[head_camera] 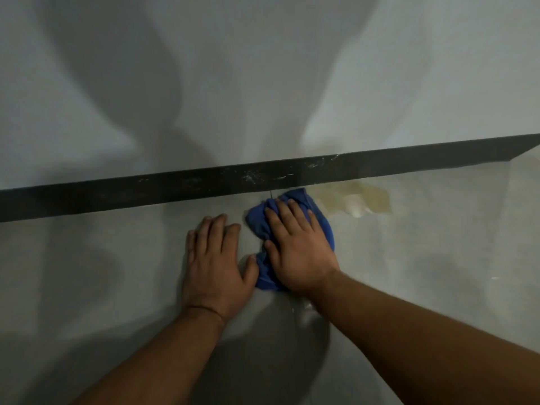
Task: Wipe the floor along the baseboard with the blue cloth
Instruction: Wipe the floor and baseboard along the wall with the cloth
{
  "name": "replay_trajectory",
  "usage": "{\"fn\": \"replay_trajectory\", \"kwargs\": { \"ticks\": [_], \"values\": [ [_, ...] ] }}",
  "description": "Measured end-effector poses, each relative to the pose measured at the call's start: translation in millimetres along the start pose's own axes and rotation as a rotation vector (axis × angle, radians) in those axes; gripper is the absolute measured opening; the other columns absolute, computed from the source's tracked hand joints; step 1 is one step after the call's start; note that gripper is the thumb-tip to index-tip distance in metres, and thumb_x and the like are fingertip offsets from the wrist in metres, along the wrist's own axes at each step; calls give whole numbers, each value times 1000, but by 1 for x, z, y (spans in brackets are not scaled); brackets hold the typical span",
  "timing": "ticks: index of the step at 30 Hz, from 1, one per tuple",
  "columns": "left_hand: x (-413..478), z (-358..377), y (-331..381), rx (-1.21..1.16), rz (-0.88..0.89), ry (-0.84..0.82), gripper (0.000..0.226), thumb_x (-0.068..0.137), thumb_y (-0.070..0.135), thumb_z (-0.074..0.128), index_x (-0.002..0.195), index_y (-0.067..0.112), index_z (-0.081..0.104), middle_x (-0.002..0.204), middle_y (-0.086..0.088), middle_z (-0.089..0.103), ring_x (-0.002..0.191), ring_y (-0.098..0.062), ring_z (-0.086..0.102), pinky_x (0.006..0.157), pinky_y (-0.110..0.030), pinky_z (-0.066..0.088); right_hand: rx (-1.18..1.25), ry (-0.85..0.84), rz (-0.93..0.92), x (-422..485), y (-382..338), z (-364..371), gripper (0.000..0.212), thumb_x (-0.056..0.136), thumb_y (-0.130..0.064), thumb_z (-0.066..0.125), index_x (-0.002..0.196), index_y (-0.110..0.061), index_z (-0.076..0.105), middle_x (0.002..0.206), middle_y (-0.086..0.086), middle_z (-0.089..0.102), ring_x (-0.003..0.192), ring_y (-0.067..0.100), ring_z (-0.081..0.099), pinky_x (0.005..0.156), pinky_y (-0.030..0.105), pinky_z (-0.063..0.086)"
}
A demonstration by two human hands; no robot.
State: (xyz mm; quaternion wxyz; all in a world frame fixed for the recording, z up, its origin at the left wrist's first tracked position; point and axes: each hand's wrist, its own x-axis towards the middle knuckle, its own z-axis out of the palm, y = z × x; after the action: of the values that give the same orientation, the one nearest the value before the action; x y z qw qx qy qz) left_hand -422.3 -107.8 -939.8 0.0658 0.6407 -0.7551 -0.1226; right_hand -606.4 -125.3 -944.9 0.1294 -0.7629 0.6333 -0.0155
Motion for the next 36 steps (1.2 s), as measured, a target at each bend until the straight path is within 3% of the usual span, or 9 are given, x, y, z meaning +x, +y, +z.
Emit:
{"fn": "replay_trajectory", "kwargs": {
  "ticks": [6, 8, 14, 21, 29, 36],
  "values": [
    [0, 1, 1, 18, 2, 11, 68, 89, 52, 39, 142, 11, 50, 158, -15, 41, 150, -36, 31, 123, -59, 24, -52, -46, -180, 29, 19, -11, 63, 103, -56, 21, 161, -31, 16, 169, -2, 16, 156, 20, 10, 125, 50, 8],
    [-1, 1, 1, 17, 8, 19, 68, 90, 52, 39, 142, 10, 50, 158, -16, 41, 150, -37, 31, 123, -59, 22, -64, -32, -154, 30, 31, -15, 62, 103, -56, 24, 160, -32, 19, 169, -2, 18, 155, 20, 13, 126, 49, 7],
    [-1, 0, 3, 48, 3, -3, 69, 91, 54, 37, 145, 12, 46, 159, -15, 37, 151, -36, 28, 124, -59, 21, -29, 47, 146, -19, 43, -6, 67, 101, -63, 17, 160, -32, 12, 170, -1, 10, 156, 20, 3, 124, 45, -2],
    [0, -2, 13, 101, -23, -14, 66, 88, 47, 42, 142, 10, 49, 157, -18, 39, 149, -39, 31, 121, -63, 22, -23, 20, -61, -3, 35, -1, 65, 103, -61, 19, 160, -32, 14, 170, -1, 13, 156, 21, 5, 126, 51, 6],
    [12, 5, 57, -29, 96, 6, 62, 88, 42, 40, 141, 12, 51, 156, -16, 41, 148, -35, 34, 121, -60, 26, -19, 70, 192, -17, 71, -13, 65, 102, -59, 20, 160, -29, 18, 169, 0, 15, 156, 21, 7, 125, 44, 1],
    [12, 17, 59, 27, 86, 3, 62, 88, 43, 38, 140, 11, 50, 155, -16, 43, 148, -35, 34, 123, -58, 24, -14, -4, 26, -8, 59, -10, 66, 100, -60, 15, 160, -33, 12, 170, -3, 11, 156, 21, 3, 126, 51, 3]
  ]
}}
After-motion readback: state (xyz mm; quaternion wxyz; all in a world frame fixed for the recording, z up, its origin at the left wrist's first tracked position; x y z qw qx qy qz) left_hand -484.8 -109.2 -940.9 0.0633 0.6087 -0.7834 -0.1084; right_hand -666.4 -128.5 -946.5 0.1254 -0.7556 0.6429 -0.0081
